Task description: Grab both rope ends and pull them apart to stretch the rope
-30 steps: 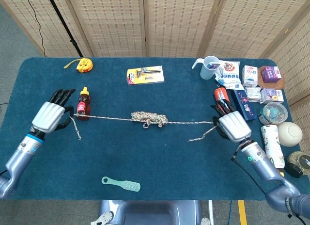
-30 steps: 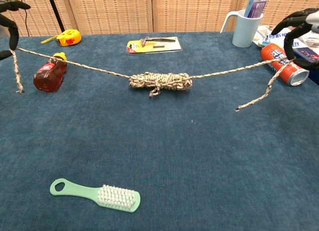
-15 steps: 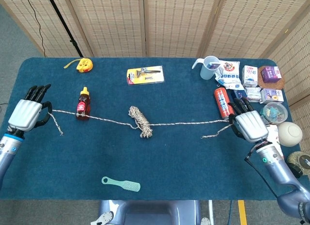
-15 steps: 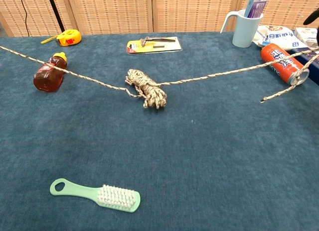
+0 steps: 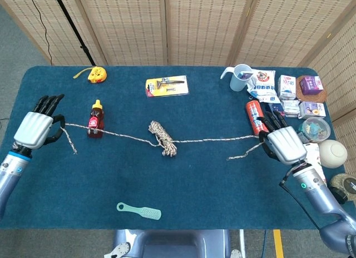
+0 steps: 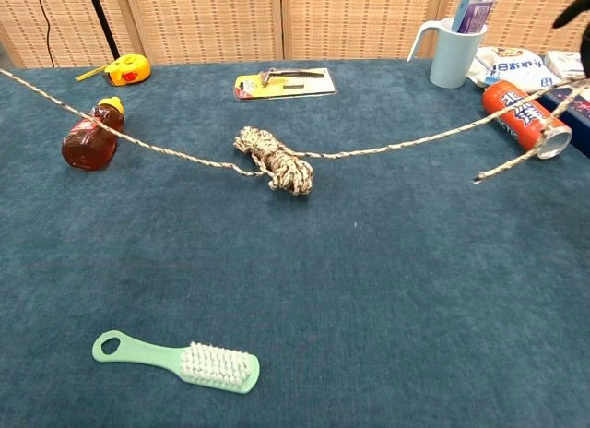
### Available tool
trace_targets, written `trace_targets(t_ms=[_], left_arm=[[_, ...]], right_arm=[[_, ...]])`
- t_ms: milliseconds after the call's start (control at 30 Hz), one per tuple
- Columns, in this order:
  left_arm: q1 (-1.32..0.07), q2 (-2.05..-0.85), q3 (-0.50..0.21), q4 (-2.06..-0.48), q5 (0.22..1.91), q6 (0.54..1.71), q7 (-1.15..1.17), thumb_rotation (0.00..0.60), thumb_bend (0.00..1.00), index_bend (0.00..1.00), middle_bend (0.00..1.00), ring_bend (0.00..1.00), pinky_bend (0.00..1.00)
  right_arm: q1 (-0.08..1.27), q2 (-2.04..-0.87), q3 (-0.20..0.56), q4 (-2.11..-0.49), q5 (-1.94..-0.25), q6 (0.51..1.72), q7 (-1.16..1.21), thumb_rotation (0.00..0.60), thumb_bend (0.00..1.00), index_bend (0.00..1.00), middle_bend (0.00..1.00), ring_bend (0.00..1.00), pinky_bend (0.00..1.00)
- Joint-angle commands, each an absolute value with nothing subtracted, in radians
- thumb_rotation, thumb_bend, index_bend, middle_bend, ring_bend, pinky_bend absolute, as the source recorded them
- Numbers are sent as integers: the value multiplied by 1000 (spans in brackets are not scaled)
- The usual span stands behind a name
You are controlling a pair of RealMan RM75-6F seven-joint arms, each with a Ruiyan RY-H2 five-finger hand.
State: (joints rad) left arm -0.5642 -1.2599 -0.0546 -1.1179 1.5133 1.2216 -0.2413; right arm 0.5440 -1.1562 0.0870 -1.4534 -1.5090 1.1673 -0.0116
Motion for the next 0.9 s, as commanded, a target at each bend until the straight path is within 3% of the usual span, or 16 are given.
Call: trace_targets(t_ms=[33, 533, 633, 767, 833, 900], left_arm=[[-591, -1263, -70, -1159, 1535, 1225, -221, 600, 391, 649, 0, 0, 0], [-651, -1286, -93, -1320, 1566, 1193, -129, 600, 386, 590, 0, 0, 0], [-655, -1290, -98, -1364, 1553, 1179, -117, 600, 375, 469, 0, 0, 0], [-671, -1265, -88, -1446, 1537, 1118, -74, 600, 266, 126, 0, 0, 0], [-674, -1252, -89, -1476, 1519, 1097, -52, 600, 212, 27, 0, 0, 0], [-672, -1243, -91, -1495, 1506, 1088, -38, 600, 185, 0, 0, 0, 0]], right_arm=[[565, -1139, 100, -1515, -1523, 1150, 11, 600, 571, 611, 160, 59, 0], [627, -1177, 134, -1633, -1532, 1103, -21, 600, 573, 537, 123, 44, 0], [639, -1200, 138, -1637, -1523, 1088, -39, 600, 573, 453, 77, 20, 0], [655, -1214, 138, -1655, -1503, 1057, -93, 596, 484, 179, 1, 0, 0], [654, -1215, 140, -1663, -1491, 1055, -110, 551, 386, 81, 0, 0, 0], [651, -1212, 140, -1668, -1482, 1057, -123, 477, 314, 14, 0, 0, 0]])
